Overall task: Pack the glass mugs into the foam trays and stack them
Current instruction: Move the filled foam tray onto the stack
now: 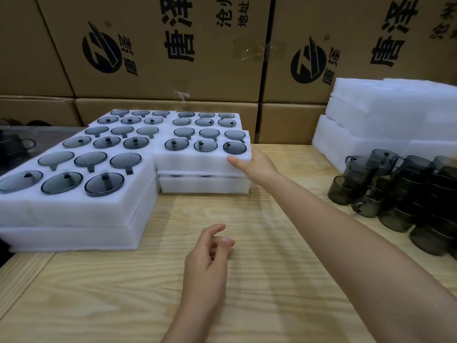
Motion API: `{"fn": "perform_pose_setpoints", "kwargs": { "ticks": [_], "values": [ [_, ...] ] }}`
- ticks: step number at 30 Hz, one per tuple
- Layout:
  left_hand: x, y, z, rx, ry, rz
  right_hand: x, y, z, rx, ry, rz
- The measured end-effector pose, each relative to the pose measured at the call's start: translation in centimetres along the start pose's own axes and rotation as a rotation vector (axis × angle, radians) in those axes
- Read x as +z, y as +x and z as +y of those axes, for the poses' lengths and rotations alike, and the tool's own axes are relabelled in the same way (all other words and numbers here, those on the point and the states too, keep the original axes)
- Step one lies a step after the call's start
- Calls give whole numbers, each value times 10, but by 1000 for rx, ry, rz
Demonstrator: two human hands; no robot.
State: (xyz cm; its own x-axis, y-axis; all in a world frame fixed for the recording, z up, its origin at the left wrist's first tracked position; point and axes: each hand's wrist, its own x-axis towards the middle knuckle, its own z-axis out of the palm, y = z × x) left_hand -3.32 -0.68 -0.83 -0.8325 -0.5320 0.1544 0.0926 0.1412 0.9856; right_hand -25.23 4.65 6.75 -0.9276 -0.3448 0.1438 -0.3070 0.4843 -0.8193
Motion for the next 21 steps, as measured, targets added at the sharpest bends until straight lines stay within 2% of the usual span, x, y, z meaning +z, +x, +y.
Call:
{"fn": "perform_pose_setpoints", "kwargs": {
  "ticks": [3,5,9,12,16,18,21],
  "values": [
    [0,0,0,-2,0,-3,-38,-6,4,-78,-189,282],
    [0,0,-1,7,10,-11,-78,-3,11,-147,-399,481],
    [0,1,-5,33,36,6,-168,16,33,-116,-733,713],
    [0,1,-4,50,45,0,-226,31,49,28,-822,713],
    [-1,2,-3,57,50,2,-267,51,62,197,-802,550],
    [-1,2,-2,65,48,14,-273,57,63,239,-768,489],
    [0,2,-2,84,61,31,-274,64,60,241,-817,493]
  ]
}}
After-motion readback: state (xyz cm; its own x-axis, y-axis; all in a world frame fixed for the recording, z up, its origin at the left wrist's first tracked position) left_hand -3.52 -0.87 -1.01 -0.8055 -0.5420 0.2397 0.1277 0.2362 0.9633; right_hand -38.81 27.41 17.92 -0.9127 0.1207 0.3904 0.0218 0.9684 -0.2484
